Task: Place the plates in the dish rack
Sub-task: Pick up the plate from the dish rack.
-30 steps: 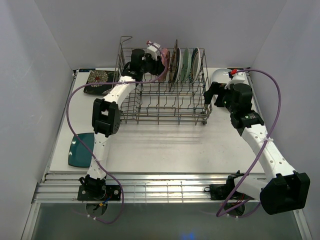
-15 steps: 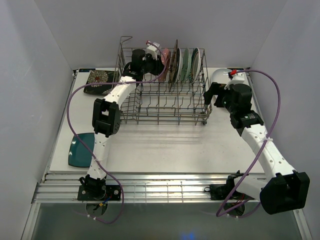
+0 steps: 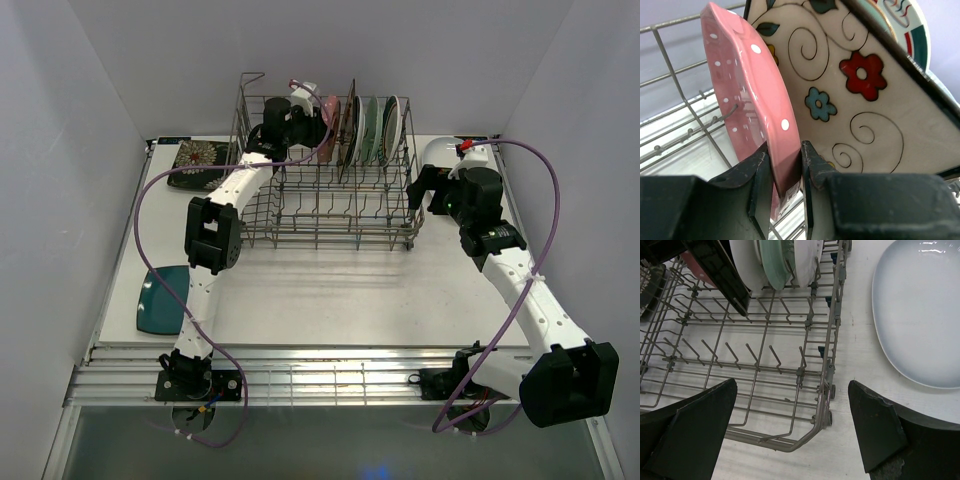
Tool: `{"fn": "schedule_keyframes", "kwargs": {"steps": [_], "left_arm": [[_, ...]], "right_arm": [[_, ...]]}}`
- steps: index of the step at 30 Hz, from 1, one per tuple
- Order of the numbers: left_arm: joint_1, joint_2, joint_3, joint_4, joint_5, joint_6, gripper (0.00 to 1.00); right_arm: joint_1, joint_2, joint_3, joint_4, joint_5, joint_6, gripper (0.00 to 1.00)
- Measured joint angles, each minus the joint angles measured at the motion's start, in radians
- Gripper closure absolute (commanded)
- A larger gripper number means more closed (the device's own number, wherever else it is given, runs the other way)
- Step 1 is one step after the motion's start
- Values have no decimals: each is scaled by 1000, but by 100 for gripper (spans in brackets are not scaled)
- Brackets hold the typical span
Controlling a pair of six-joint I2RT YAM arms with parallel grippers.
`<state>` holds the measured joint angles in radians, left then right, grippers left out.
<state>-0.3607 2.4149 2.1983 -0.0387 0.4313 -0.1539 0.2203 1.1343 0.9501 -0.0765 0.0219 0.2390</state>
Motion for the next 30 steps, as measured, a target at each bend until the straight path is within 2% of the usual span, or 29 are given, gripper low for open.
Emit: {"fn": "schedule_keyframes", "kwargs": {"steps": [22,30], "left_arm": [[-1,-8,32,15,13,-65,100],[-4,-23,35,-17,-27,-66,100]], "right_arm": [[0,6,0,0,-3,0,3],[0,6,0,0,-3,0,3]]}}
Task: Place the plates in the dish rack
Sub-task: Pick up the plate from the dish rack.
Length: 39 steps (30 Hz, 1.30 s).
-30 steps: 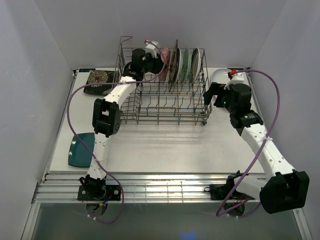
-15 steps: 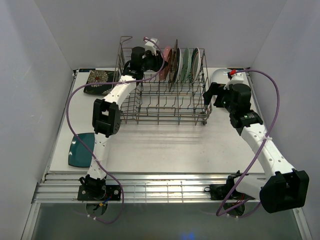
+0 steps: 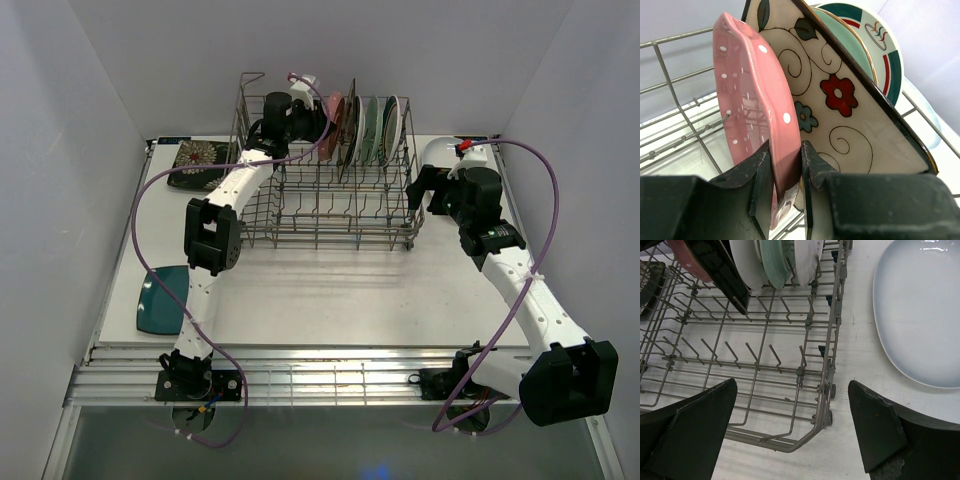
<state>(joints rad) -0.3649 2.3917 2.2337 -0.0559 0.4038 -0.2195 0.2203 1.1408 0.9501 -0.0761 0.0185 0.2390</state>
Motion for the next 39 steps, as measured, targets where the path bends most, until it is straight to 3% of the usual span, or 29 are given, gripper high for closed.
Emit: {"fn": "schedule_keyframes", "kwargs": {"steps": [30,39], "left_arm": [[27,-7,0,32,120,32,100],[33,-145,0,82,75,25,100]], "right_arm": [[0,0,0,1,-38,-3,3],[0,0,0,1,-45,-4,3]]}}
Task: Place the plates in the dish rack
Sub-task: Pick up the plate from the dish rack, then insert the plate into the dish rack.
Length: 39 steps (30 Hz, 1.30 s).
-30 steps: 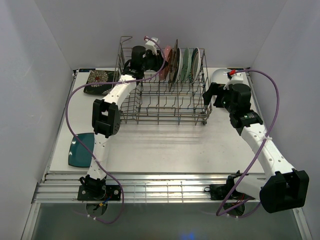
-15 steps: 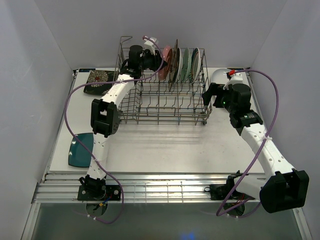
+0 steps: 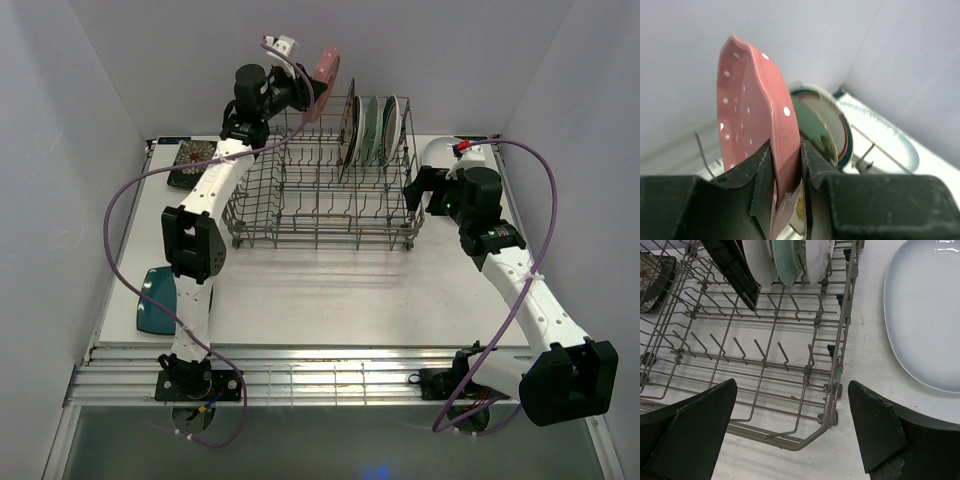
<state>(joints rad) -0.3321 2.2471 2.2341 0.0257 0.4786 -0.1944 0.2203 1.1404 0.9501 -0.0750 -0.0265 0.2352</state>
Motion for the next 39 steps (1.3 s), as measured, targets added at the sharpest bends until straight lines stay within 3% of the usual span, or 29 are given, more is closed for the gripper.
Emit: {"fn": "schedule_keyframes", "kwargs": {"steps": [11,39], "left_arm": [[29,-222,-36,113,-84,-17,100],[27,-227,-128,62,-244,-415,100]], "right_arm": [[0,0,0,1,-2,0,3],[0,-31,-37,16,-3,2,3]]}}
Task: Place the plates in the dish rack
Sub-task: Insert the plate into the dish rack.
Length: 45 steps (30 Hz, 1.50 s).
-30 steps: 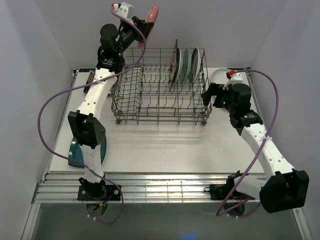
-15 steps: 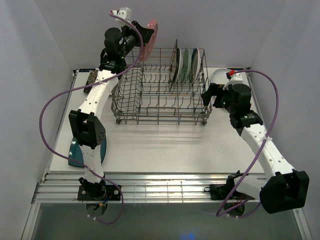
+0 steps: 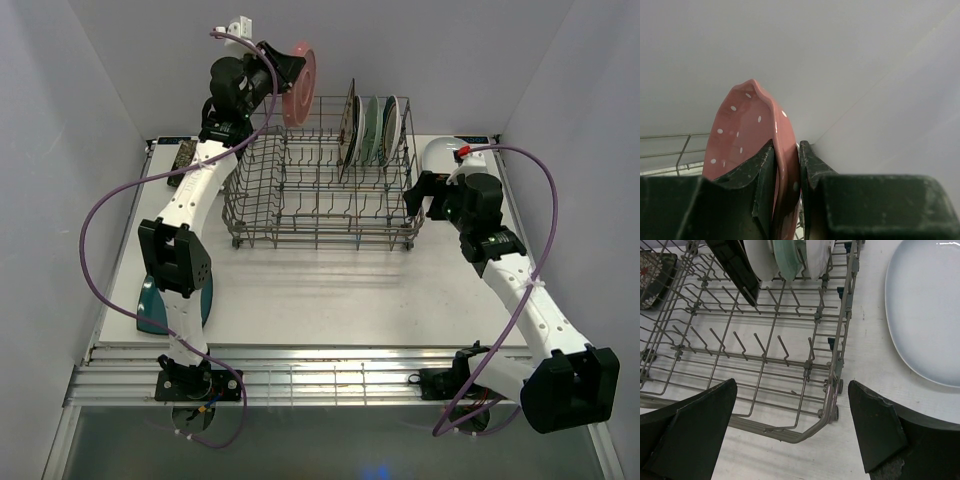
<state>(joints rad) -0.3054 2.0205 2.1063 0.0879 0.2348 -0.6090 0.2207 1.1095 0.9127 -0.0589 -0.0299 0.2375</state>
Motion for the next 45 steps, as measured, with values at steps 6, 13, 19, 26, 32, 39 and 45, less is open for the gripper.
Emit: {"fn": "schedule_keyframes", "kwargs": {"steps": [6,13,19,26,32,39,45], "left_arm": [[-11,9,-15,2,-50,-41,100],[-36,24,-34,-4,-115,-76,100],[-64,43,-34,-5,-160,-106,100],[-81,87,-28,5,-176,-153,100],[-83,126,-27,-2,-199,-159,100],[-83,165,-3,0,-206,-167,100],[-83,192,31,1,-209,-174,100]], "right_arm": [[0,-19,-35,2,0,12,3],[0,-73,-39,2,-1,21,3],[0,-85,-39,-4,-5,25,3],[2,-95,-40,-19,-11,36,3],[2,-114,-42,-21,-11,41,3],[2,-122,-45,-24,-11,41,3],[2,-129,-48,-29,-11,41,3]]}}
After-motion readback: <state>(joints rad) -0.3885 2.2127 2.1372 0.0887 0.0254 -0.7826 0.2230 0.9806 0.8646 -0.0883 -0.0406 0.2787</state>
